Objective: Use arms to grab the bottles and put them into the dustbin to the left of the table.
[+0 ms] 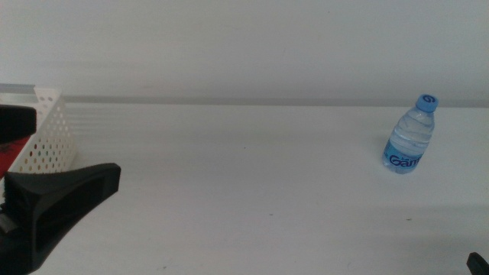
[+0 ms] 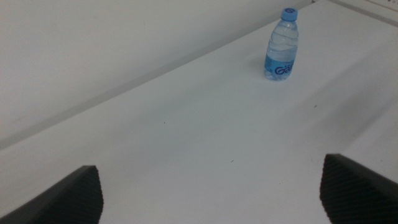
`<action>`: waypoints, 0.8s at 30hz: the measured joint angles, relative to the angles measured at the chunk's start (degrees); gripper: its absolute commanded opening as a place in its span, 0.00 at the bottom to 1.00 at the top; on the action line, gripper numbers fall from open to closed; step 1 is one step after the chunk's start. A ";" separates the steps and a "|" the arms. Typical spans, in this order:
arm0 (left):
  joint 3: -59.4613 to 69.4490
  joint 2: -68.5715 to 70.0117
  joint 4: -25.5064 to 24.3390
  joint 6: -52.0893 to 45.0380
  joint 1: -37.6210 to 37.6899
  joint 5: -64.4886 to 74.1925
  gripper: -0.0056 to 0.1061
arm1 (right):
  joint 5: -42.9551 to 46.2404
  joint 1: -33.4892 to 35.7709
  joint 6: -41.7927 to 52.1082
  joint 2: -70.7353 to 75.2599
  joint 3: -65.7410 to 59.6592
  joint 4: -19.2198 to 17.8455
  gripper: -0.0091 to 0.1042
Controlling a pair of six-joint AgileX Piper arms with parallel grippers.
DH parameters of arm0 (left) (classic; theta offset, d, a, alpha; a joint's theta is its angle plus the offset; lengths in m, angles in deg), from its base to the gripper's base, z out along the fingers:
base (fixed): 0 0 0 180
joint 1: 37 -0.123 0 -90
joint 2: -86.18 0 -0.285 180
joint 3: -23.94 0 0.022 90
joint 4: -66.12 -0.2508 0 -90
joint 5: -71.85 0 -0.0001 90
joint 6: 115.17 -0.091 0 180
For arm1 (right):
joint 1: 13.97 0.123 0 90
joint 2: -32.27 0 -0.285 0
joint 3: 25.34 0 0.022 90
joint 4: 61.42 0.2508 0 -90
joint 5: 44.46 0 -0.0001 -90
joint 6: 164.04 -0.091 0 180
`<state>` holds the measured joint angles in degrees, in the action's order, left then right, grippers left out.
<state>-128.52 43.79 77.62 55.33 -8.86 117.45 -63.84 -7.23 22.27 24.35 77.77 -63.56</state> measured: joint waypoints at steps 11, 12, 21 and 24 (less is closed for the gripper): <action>0.00 0.00 -0.08 0.00 0.00 0.00 0.89 | 6.65 0.00 0.52 0.00 0.00 -1.16 0.89; 0.00 0.00 -0.08 0.00 0.00 0.00 0.89 | 7.89 0.00 0.52 0.00 0.00 -1.25 0.89; 0.00 0.00 -0.14 0.00 0.00 0.00 0.89 | 14.20 0.00 0.52 0.00 0.00 -1.53 0.89; 0.00 0.00 -0.14 0.00 0.00 -0.11 0.89 | 16.71 0.00 0.52 0.00 0.00 -1.53 0.89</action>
<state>-128.52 43.79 77.48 55.33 -8.86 117.33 -47.13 -7.23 22.78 24.35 77.77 -65.09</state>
